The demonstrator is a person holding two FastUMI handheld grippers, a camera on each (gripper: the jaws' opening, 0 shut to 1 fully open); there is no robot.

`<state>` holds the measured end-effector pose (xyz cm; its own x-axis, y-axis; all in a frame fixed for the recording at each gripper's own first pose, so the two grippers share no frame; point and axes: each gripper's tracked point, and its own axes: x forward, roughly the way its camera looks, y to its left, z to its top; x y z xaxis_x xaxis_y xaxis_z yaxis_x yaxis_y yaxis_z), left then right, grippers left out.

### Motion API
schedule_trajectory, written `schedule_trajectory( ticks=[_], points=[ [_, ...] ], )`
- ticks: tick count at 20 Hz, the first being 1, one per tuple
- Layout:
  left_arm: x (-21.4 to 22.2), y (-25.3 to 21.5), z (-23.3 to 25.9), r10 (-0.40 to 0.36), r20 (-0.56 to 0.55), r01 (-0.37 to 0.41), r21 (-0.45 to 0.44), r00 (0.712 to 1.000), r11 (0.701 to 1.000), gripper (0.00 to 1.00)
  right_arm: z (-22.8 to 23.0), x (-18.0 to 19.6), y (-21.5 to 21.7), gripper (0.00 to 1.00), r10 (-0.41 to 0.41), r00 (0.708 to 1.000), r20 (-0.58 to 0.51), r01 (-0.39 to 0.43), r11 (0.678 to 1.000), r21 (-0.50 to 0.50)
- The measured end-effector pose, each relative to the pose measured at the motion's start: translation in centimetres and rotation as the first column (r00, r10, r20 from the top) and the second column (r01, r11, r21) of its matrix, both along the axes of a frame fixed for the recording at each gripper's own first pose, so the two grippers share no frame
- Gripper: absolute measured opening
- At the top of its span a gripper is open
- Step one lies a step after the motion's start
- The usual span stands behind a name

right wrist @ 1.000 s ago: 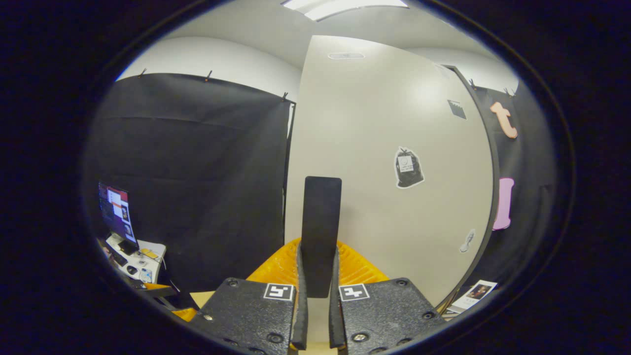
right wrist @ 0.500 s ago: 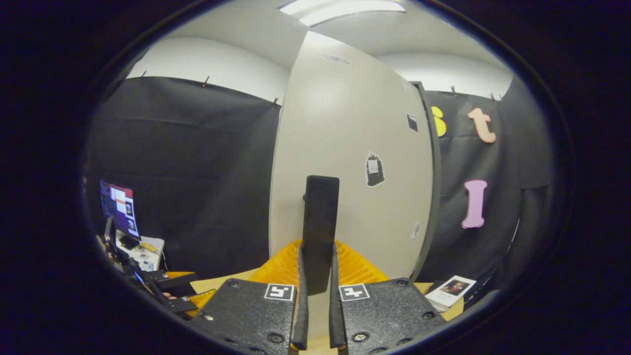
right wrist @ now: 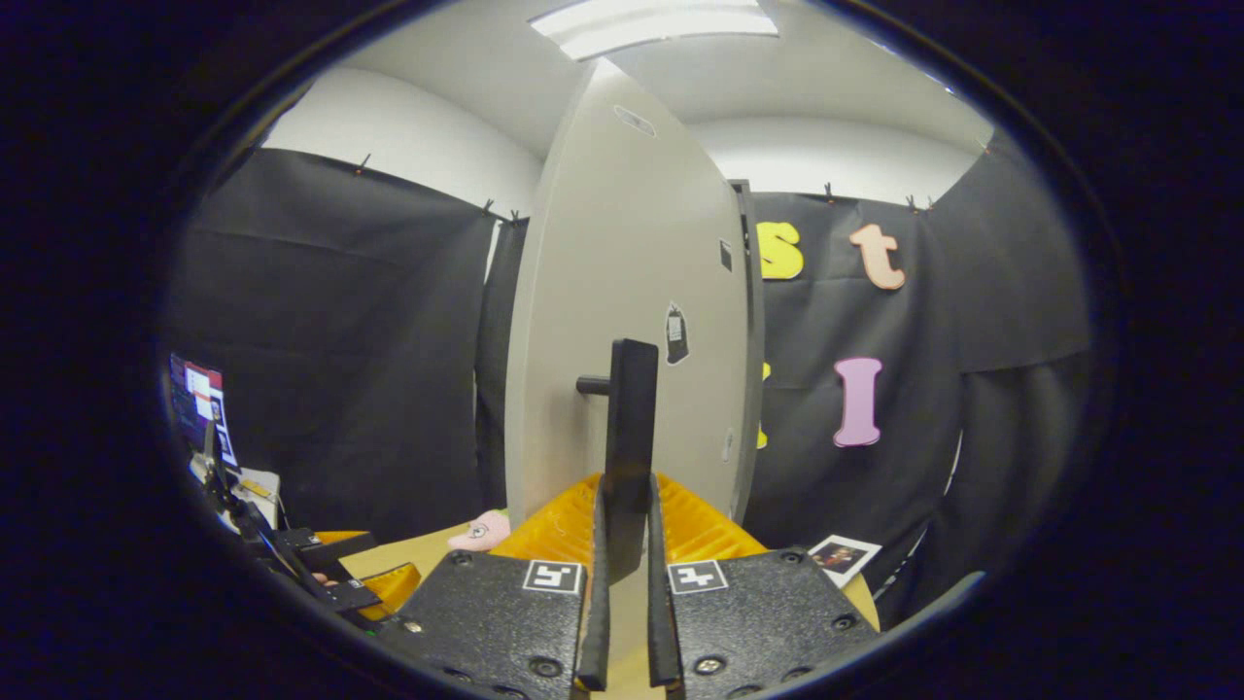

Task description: Open the cabinet door with the right hand, grasp the bottle in the cabinet with the left hand and place it on the coaster, then close the cabinet door with the right hand.

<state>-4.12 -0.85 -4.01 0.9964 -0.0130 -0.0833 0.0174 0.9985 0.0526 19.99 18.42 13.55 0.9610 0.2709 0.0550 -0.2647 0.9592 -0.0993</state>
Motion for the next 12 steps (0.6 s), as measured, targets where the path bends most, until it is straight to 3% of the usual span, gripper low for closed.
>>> schedule_trajectory(
  ticks=[4, 7, 12],
  points=[
    [0.2, -1.2, 0.1, -0.024, -0.001, 0.024, -0.012, 1.000, 1.000, 0.95, 0.1, -0.2, -2.3, 0.16, -0.111, 0.994, 0.003, 0.110, 0.994, 0.005],
    [0.4, -1.6, 0.1, -0.041, 0.002, 0.041, -0.008, 0.999, 0.999, 0.95, -0.1, -0.2, -2.4, 0.10, -0.125, 0.992, -0.010, 0.125, 0.991, 0.040],
    [0.5, -1.9, -0.1, -0.052, 0.000, 0.052, -0.006, 0.999, 0.999, 0.95, 0.1, -0.2, -3.9, 0.07, -0.166, 0.986, 0.002, 0.166, 0.986, 0.000]
  ],
)
